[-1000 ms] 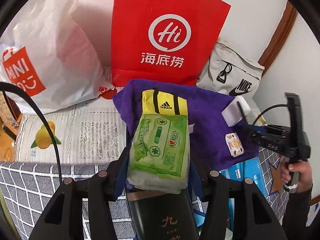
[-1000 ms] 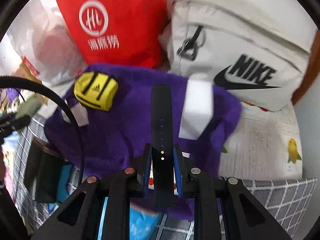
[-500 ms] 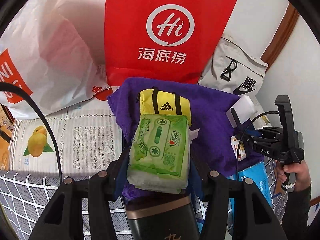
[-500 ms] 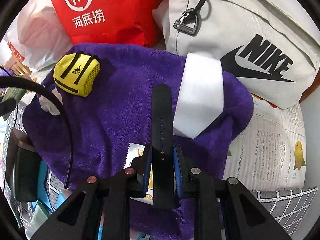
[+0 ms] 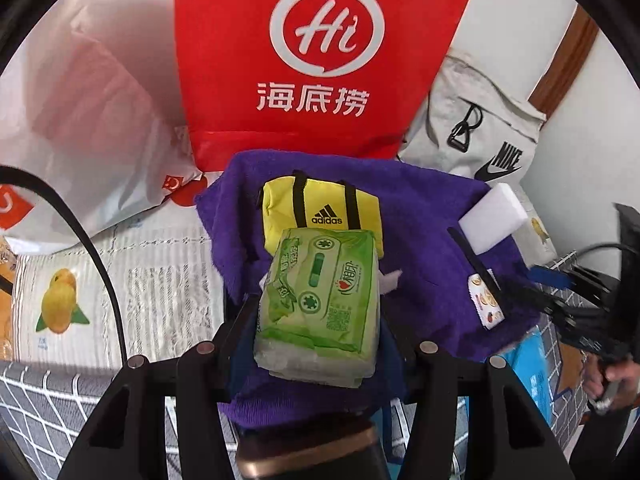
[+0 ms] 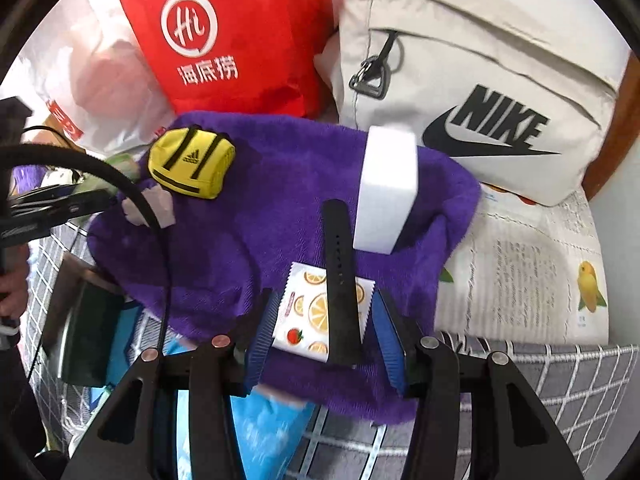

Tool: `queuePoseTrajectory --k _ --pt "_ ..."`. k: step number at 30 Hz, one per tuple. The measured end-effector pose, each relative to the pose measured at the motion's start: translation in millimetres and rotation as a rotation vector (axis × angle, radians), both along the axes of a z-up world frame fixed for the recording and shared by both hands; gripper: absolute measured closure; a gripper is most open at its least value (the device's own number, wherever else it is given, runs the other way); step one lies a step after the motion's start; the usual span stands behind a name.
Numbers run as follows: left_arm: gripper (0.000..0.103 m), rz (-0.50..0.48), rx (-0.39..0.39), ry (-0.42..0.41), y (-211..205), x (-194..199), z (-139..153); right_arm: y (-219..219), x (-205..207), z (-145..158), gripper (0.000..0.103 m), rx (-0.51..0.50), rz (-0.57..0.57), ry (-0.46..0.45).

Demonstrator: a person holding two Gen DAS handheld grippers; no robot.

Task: Organize soft objects
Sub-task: 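Carry tissue pack and black strap with both grippers onto the purple towel and release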

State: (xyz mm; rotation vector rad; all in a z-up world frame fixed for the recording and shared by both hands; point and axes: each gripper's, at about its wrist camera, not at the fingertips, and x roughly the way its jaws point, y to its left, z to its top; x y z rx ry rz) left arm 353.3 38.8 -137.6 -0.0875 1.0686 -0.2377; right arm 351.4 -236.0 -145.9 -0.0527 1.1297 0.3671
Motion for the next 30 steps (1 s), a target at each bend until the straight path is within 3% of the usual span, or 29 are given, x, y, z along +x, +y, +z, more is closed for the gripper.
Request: queuePoseTrajectory --k 17,18,20,22,30 --pt "0.050 -0.040 0.082 0.016 -24 31 -16 -15 -40 36 0.053 0.048 -0.046 -0.045" --pt "0.049 -0.043 0.087 0.015 -25 32 -16 -14 -42 37 0.053 0.045 -0.044 -0.047" --pt "0.032 -0.045 0.091 0.022 -27 35 -15 -13 -45 37 0.053 0.049 -0.040 -0.045" --pt "0.025 -0.019 0.085 0.017 -25 33 -11 -11 -49 38 0.053 0.048 -0.038 -0.044" --pt "0.025 0.024 0.086 0.006 -9 8 10 -9 -79 49 0.053 0.073 -0.028 -0.058"
